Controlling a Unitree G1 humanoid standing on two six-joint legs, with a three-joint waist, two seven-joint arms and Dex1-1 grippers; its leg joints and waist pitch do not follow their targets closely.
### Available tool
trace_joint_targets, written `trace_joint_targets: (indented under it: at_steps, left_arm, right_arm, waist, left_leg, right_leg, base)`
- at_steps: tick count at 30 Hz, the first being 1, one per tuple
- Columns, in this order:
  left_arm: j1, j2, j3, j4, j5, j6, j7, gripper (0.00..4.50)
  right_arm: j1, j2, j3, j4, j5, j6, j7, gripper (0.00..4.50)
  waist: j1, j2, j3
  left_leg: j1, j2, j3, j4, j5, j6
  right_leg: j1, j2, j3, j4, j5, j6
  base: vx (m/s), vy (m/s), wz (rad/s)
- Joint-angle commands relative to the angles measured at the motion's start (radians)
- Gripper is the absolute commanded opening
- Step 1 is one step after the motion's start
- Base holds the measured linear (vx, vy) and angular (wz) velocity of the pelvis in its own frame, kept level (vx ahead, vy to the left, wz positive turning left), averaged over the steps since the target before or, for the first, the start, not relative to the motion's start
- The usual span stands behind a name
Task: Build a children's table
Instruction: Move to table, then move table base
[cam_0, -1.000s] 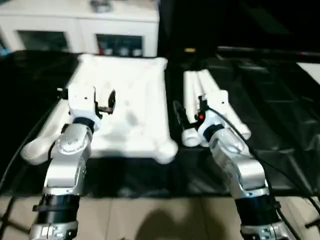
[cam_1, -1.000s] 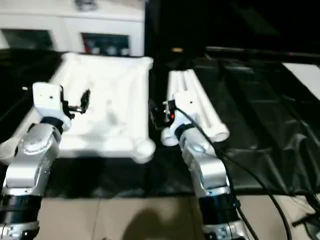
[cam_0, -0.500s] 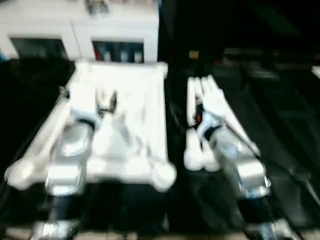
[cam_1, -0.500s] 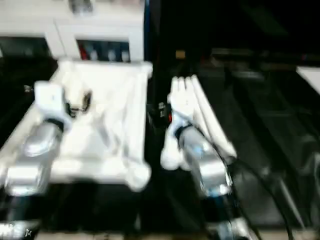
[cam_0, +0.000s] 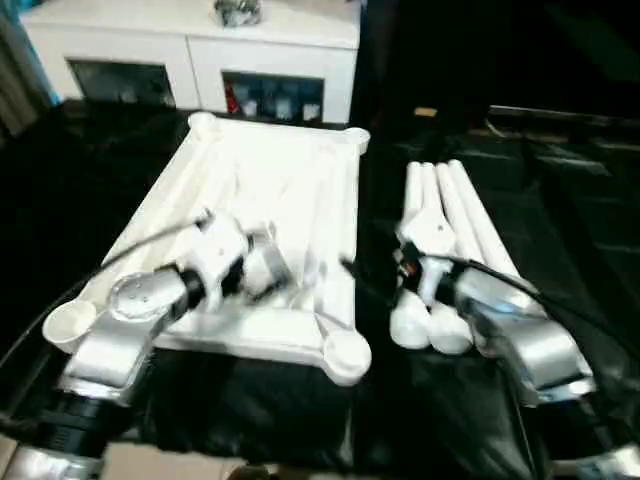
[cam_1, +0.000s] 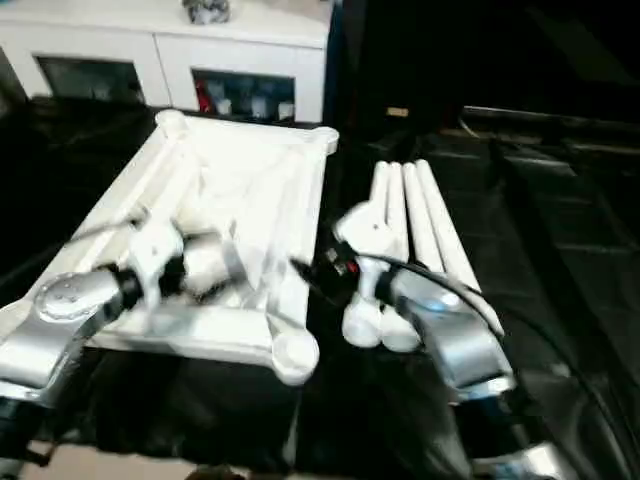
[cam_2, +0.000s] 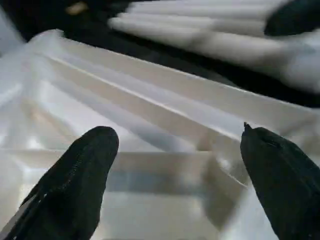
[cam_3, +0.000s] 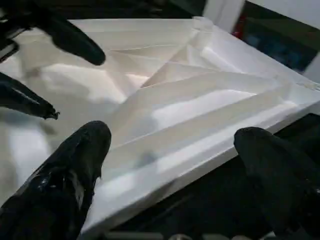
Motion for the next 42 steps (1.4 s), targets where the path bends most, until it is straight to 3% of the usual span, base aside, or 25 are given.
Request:
trace_joint_targets:
  at_steps: [1, 2, 6, 8, 11, 13, 18, 24, 26, 31, 42]
  left_arm:
    - [-0.024, 0.020, -0.010, 0.007, -0.031, -0.026, -0.075, 4.15]
    - [-0.016, 0.046, -0.020, -0.015, -0.068, -0.016, -0.163, 4.06]
    - [0.000, 0.080, -0.044, -0.058, -0.096, 0.033, -0.242, 3.72]
    - [0.012, 0.107, -0.067, -0.084, -0.101, 0.071, -0.290, 3.61]
    - [0.022, 0.125, -0.094, -0.088, -0.078, 0.112, -0.301, 3.28]
    - [0.021, 0.128, -0.102, -0.071, -0.064, 0.125, -0.297, 3.28]
    - [0.024, 0.150, -0.115, -0.056, -0.048, 0.131, -0.318, 2.72]
    - [0.030, 0.189, -0.132, -0.068, -0.052, 0.171, -0.368, 2.35]
    - [0.030, 0.197, -0.136, -0.067, -0.040, 0.163, -0.368, 2.14]
    - [0.020, 0.195, -0.150, -0.056, -0.006, 0.133, -0.353, 1.69]
    - [0.000, 0.171, -0.165, -0.008, 0.042, 0.091, -0.318, 0.84]
  right_arm:
    - [-0.002, -0.025, 0.020, -0.034, -0.001, -0.016, 0.039, 4.50]
    - [0.001, -0.046, 0.026, -0.045, 0.006, -0.014, 0.066, 4.50]
    - [0.005, -0.067, 0.029, -0.069, 0.032, 0.012, 0.114, 4.50]
    - [0.009, -0.083, 0.036, -0.087, 0.038, 0.021, 0.150, 4.50]
    - [0.017, -0.106, 0.062, -0.109, 0.038, 0.034, 0.189, 4.50]
    - [0.019, -0.114, 0.075, -0.120, 0.045, 0.045, 0.206, 4.50]
    - [0.020, -0.132, 0.108, -0.137, 0.045, 0.068, 0.244, 4.50]
    - [0.025, -0.160, 0.143, -0.164, 0.045, 0.106, 0.291, 4.50]
    - [0.024, -0.160, 0.149, -0.167, 0.041, 0.110, 0.292, 4.50]
    - [0.023, -0.161, 0.159, -0.170, 0.036, 0.118, 0.295, 4.50]
    - [0.021, -0.160, 0.179, -0.170, 0.014, 0.127, 0.292, 4.50]
  waist:
    - [-0.002, 0.009, -0.040]
    - [0.002, 0.005, -0.045]
    - [-0.002, 0.016, -0.049]
    - [-0.003, 0.014, -0.052]
    - [-0.009, 0.008, -0.056]
    - [-0.011, 0.012, -0.059]
    - [-0.013, 0.011, -0.066]
    - [-0.010, 0.012, -0.062]
    - [-0.009, 0.018, -0.059]
    - [-0.011, 0.018, -0.056]
    - [-0.010, 0.018, -0.060]
  left_leg:
    - [0.024, 0.074, -0.025, -0.102, -0.319, -0.047]
    - [0.020, 0.077, -0.023, -0.107, -0.264, -0.031]
    - [0.015, 0.078, -0.016, -0.104, -0.226, -0.021]
    - [0.015, 0.080, -0.016, -0.102, -0.213, -0.018]
    - [0.011, 0.078, -0.011, -0.100, -0.183, -0.004]
    - [0.010, 0.078, -0.010, -0.098, -0.157, 0.006]
    - [0.005, 0.077, -0.008, -0.090, -0.073, 0.043]
    - [0.006, 0.080, -0.006, -0.092, -0.094, 0.045]
    - [0.009, 0.081, -0.007, -0.096, -0.136, 0.029]
    - [0.013, 0.084, -0.008, -0.101, -0.188, 0.003]
    - [0.010, 0.083, -0.008, -0.097, -0.144, 0.008]
  right_leg:
    - [0.022, -0.100, 0.053, -0.117, -0.352, -0.176]
    - [0.025, -0.102, 0.054, -0.115, -0.347, -0.163]
    - [0.020, -0.095, 0.049, -0.104, -0.250, -0.194]
    - [0.022, -0.094, 0.048, -0.100, -0.219, -0.202]
    - [0.023, -0.085, 0.043, -0.091, -0.111, -0.226]
    - [0.025, -0.087, 0.042, -0.088, -0.061, -0.238]
    - [0.028, -0.084, 0.037, -0.077, 0.101, -0.261]
    - [0.029, -0.088, 0.038, -0.079, 0.085, -0.265]
    - [0.026, -0.091, 0.039, -0.085, 0.023, -0.267]
    - [0.023, -0.091, 0.041, -0.090, -0.042, -0.259]
    - [0.026, -0.091, 0.040, -0.084, 0.041, -0.262]
  base:
    - [-0.075, -0.014, -0.02]
    - [-0.054, -0.017, -0.04]
    - [0.000, 0.000, 0.00]
    - [0.000, 0.000, 0.00]
    - [0.000, 0.000, 0.00]
    - [0.000, 0.000, 0.00]
    - [0.000, 0.000, 0.00]
    - [0.000, 0.000, 0.00]
    - [0.000, 0.000, 0.00]
    - [0.000, 0.000, 0.00]
    - [0.000, 0.000, 0.00]
